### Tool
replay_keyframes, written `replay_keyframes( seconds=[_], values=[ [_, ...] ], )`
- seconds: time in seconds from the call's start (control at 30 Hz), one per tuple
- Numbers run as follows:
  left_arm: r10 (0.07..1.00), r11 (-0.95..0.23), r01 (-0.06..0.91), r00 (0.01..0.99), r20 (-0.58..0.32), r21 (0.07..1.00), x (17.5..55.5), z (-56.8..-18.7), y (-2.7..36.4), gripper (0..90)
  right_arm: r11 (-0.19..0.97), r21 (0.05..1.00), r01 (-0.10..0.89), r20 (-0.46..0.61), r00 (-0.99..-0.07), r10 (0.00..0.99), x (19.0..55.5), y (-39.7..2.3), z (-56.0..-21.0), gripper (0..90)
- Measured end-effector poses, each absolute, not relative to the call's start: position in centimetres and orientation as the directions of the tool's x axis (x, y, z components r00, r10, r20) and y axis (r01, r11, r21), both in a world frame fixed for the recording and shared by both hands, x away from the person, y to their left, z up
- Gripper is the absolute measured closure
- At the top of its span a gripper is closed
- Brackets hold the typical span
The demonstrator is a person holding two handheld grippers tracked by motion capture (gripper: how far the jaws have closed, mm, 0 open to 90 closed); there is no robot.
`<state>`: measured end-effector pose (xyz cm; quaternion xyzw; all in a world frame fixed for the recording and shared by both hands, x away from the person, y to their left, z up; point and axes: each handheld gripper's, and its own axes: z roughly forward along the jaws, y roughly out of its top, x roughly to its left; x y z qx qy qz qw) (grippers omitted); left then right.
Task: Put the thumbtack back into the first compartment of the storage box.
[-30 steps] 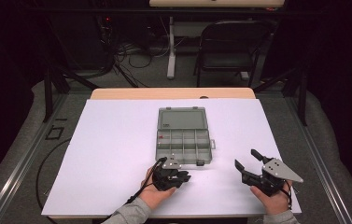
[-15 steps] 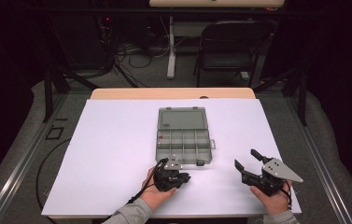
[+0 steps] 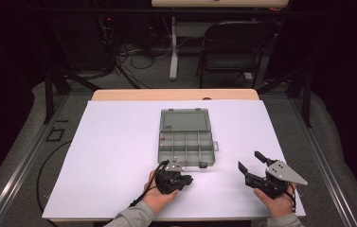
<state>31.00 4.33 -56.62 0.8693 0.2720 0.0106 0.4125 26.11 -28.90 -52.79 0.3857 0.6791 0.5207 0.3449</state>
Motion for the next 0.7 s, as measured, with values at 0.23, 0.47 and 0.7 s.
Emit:
replay_keyframes(
  seconds=[0.23, 0.47, 0.7],
  values=[
    [0.488, -0.504, 0.472, 0.847, -0.212, 0.723, 31.0, -56.6, 4.3, 83.5, 0.159, 0.973, 0.167, -0.065, -0.465, 0.883, 26.1, -28.9, -52.8, 27.6],
    [0.491, -0.497, 0.476, 0.844, -0.217, 0.725, 31.0, -56.2, 4.6, 83.5, 0.158, 0.974, 0.164, -0.065, -0.465, 0.883, 26.1, -28.9, -52.8, 27.5],
    [0.517, -0.458, 0.480, 0.828, -0.215, 0.748, 31.1, -54.9, 6.0, 83.5, 0.154, 0.975, 0.162, -0.062, -0.466, 0.883, 26.1, -28.9, -52.8, 27.5]
  ],
)
